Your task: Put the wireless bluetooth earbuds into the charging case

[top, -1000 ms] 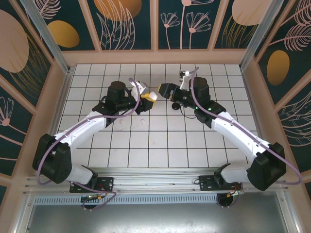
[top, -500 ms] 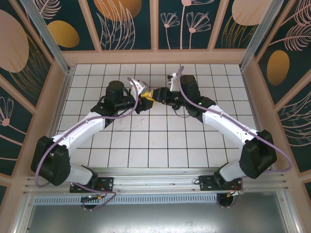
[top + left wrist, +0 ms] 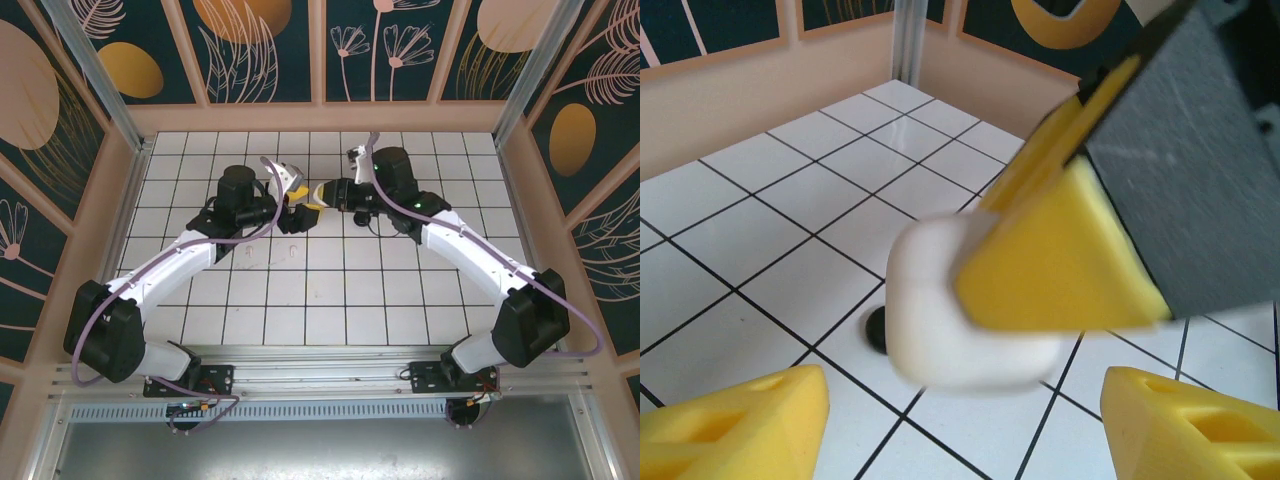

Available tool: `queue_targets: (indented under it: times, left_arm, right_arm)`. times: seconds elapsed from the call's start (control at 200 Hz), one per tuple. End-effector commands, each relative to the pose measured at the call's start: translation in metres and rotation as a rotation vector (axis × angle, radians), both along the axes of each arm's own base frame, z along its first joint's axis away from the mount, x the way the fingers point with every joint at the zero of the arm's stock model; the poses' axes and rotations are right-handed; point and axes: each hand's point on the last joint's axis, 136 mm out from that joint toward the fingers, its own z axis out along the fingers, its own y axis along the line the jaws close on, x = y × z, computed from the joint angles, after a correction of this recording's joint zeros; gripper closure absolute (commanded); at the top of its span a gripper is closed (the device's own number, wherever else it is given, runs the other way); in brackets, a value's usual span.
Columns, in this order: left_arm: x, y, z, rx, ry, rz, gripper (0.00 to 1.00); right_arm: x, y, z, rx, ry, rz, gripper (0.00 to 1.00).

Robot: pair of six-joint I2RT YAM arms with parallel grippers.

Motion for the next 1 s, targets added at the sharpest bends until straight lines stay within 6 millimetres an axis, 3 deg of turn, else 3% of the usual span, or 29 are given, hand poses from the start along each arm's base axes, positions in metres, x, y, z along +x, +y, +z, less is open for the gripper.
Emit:
queue_targets:
  times: [0.0, 0.145, 0.405, 0.42, 0.596, 0.991]
  left_arm:
    - [0.003, 0.0, 0.009, -0.058, 0.069, -0.016, 0.26]
    - [0.002, 0.0, 0.021, -0.149, 0.15, -0.075, 0.23]
    - [-0.017, 0.008, 0.046, -0.24, 0.068, -0.177, 0.26]
    - [-0.02, 0.009, 0.04, -0.243, 0.076, -0.186, 0.26]
    - [-0.044, 0.018, 0.048, -0.334, 0.023, -0.291, 0.27]
    - [-0.058, 0.012, 0.046, -0.347, 0.099, -0.411, 0.41]
  right_arm:
    - [0.008, -0.023, 0.023, -0.039, -0.104, 0.014, 0.95]
    - [0.009, -0.037, 0.033, -0.124, -0.213, 0.057, 0.95]
    - [-0.016, -0.027, 0.036, -0.215, -0.309, 0.276, 0.93]
    - [-0.017, -0.027, 0.036, -0.213, -0.308, 0.286, 0.93]
    - [-0.041, -0.012, 0.05, -0.1, -0.347, 0.433, 0.95]
    - [-0.068, 0.003, 0.059, 0.04, -0.349, 0.62, 0.95]
